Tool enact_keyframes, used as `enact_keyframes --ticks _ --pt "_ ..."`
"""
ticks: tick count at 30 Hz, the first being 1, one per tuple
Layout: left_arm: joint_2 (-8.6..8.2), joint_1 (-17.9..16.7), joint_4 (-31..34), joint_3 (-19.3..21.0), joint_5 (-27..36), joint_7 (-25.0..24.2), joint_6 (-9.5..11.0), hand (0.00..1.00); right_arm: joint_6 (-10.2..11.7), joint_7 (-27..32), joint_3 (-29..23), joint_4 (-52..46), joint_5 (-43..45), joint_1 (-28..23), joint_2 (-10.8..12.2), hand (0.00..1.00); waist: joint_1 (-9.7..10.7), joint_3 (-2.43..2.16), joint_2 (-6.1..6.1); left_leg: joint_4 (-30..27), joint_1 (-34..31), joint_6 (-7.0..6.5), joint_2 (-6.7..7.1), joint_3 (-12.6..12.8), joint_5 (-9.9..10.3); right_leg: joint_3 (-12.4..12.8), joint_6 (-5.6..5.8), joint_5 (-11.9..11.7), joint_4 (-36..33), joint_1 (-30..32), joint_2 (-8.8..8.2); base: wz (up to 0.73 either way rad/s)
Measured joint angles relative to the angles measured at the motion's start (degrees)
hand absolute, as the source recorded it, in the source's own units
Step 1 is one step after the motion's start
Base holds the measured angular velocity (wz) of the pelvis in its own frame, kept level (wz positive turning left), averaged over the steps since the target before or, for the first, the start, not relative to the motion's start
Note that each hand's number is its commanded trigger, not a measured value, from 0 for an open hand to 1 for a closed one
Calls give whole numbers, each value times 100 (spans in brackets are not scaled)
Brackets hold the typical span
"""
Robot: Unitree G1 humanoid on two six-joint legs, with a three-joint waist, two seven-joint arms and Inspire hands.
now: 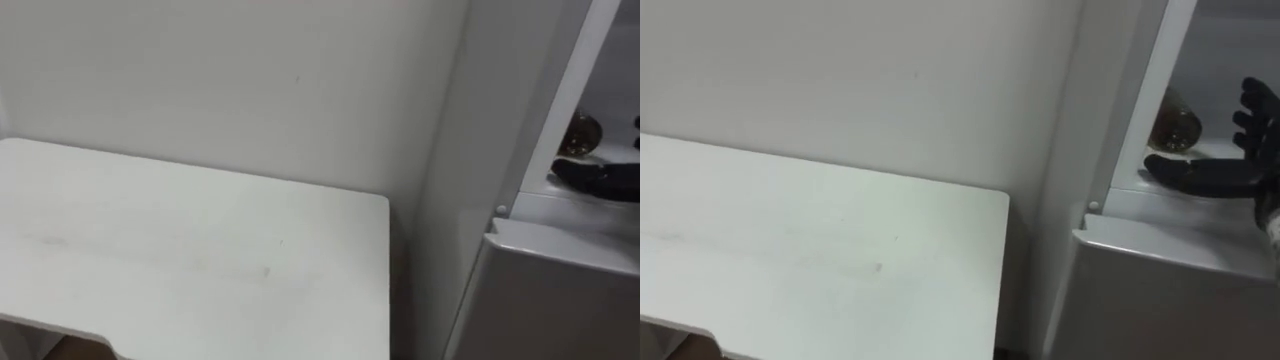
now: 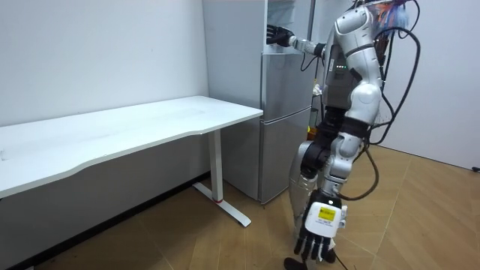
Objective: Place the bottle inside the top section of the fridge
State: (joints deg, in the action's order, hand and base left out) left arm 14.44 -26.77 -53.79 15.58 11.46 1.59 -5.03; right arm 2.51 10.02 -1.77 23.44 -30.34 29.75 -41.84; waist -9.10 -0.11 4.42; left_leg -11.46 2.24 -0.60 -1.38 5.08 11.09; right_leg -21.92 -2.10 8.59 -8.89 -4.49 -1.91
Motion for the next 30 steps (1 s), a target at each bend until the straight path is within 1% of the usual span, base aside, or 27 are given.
enact_keyframes --ticks 1,2,3,5,6,8,12,15,17,20,23,25,27,30 --pt "0 10 1 -3 -21 0 27 0 -23 72 1 -149 196 -62 11 0 46 20 -7 31 48 -2 5 12 1 4 18 10 7 -35 -5 0" --pt "0 10 -1 -3 -51 1 39 0 -26 106 1 -232 279 -106 29 0 62 19 -10 42 56 -4 8 12 2 5 26 16 7 -40 -7 0" --pt "-6 11 -5 1 -56 1 40 0 -60 196 -7 -434 415 -179 102 0 89 19 -13 80 80 -4 9 21 2 24 34 21 7 -36 -7 -4" --pt "-59 63 -17 13 -159 -12 46 0 -142 258 -124 -884 685 -292 136 0 171 18 -24 94 71 -10 14 28 10 59 46 30 15 -16 -5 -4" --pt "-72 76 -23 12 -213 -27 52 0 -142 280 -161 -964 755 -292 137 0 172 22 -32 98 70 -11 17 28 11 67 47 31 20 -16 -4 0" --pt "-76 137 -33 7 -271 -115 65 0 -129 501 -210 -1253 823 -291 139 0 240 22 -38 105 93 -12 17 33 12 85 50 32 22 -29 1 0" --pt "-76 200 -36 -3 -245 -144 143 0 -125 651 -213 -1803 871 -376 153 0 331 24 -52 120 134 -6 4 53 19 99 50 32 10 -54 9 0" --pt "-78 241 -35 -9 -237 -115 182 0 -114 696 -215 -2327 1116 -644 155 0 415 24 -55 131 137 -5 2 55 21 91 50 32 5 -54 9 0" --pt "-79 260 -35 -15 -238 -111 182 0 -114 693 -216 -2559 1302 -787 157 0 431 13 -65 169 149 -7 2 84 24 108 50 32 -2 -52 7 -5" --pt "-82 274 -37 -17 -236 -111 183 0 -116 690 -220 -2649 1369 -791 157 0 488 11 -67 171 160 -8 2 112 24 142 50 32 -19 -41 4 -6" --pt "-148 270 -22 -13 -340 -118 183 0 -140 639 -245 -3086 1366 -809 157 0 563 -1 -80 186 184 -9 -3 201 24 242 50 32 -29 -16 10 -13" --pt "-166 269 -20 -13 -366 -123 183 0 -137 618 -312 -3352 1347 -869 157 0 557 -5 -74 192 217 -9 -8 245 24 296 50 32 -28 -26 19 -12" --pt "-177 276 -13 -14 -370 -124 184 0 -133 614 -379 -3523 1330 -898 157 0 573 -22 -49 188 239 -9 -7 263 24 308 50 32 -22 -26 19 -7" --pt "-176 324 -8 -31 -351 -108 188 0 -115 624 -545 -3805 1328 -1209 179 0 577 -35 -25 191 276 -10 -6 271 24 317 50 32 -22 -47 19 0"
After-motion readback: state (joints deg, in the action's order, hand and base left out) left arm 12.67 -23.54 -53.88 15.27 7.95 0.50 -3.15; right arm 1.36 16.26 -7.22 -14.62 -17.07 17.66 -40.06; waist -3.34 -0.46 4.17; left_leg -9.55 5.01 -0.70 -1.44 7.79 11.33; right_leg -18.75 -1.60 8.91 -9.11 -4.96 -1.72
